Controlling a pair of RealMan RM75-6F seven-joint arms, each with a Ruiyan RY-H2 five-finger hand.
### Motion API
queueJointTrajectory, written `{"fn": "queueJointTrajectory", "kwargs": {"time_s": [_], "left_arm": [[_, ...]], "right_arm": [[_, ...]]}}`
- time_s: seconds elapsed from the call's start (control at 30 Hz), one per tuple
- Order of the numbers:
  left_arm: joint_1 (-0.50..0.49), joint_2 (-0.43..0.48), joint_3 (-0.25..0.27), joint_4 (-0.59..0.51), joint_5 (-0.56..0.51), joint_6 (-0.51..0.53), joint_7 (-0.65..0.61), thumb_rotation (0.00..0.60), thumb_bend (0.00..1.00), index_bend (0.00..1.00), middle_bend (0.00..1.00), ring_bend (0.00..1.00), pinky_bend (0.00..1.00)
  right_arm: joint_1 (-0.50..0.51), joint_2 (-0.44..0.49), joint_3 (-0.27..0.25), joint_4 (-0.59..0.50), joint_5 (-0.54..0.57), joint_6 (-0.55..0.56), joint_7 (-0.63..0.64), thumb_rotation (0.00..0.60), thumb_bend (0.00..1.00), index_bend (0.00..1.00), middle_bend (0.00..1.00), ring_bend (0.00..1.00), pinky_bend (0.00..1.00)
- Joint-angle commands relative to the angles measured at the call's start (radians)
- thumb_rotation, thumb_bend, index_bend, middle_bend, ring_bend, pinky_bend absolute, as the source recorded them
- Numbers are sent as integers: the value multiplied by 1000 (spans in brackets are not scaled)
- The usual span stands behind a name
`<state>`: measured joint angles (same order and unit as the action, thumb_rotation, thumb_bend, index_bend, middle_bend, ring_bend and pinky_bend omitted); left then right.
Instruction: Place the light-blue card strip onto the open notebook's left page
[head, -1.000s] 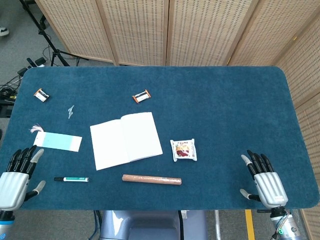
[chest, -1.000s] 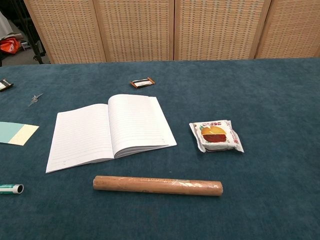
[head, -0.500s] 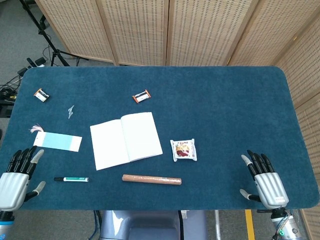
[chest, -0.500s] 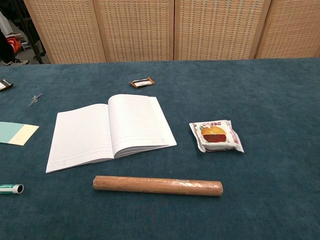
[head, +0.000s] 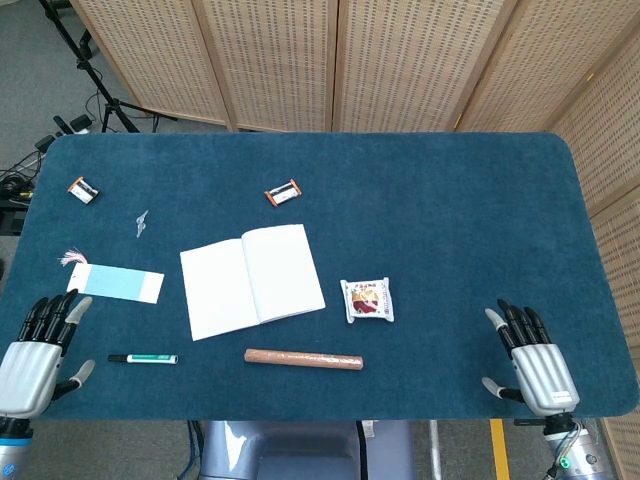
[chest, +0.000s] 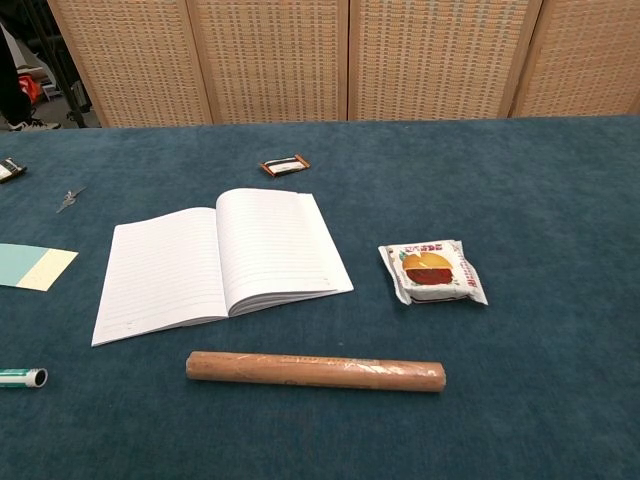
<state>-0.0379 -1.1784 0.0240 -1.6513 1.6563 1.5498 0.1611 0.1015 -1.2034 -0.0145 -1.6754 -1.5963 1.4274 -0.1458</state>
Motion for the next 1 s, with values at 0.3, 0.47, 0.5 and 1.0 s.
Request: {"fn": "queueJointTrajectory", "kwargs": {"time_s": [0.3, 0.47, 0.5, 1.0], "left_arm": [[-41, 23, -28, -3, -40, -56, -39, 600, 228, 45, 0, 0, 0], [-85, 68, -61, -17, -85, -118, -53, 600, 226, 152, 0, 0, 0], [-101, 80, -69, -19, -99, -145, -63, 600, 226, 159, 0, 0, 0], [-275, 127, -145, 76, -310, -440, 22, 600, 230, 257, 0, 0, 0]], "right_arm": [[-1, 2, 0, -2, 4, 0, 1, 600, 156, 0, 0, 0, 0], [-3, 2, 2, -2, 4, 4, 2, 600, 156, 0, 0, 0, 0], [-3, 2, 2, -1, 3, 5, 2, 600, 156, 0, 0, 0, 0], [-6, 4, 8, 4, 7, 15, 18, 600, 156, 0, 0, 0, 0]]}}
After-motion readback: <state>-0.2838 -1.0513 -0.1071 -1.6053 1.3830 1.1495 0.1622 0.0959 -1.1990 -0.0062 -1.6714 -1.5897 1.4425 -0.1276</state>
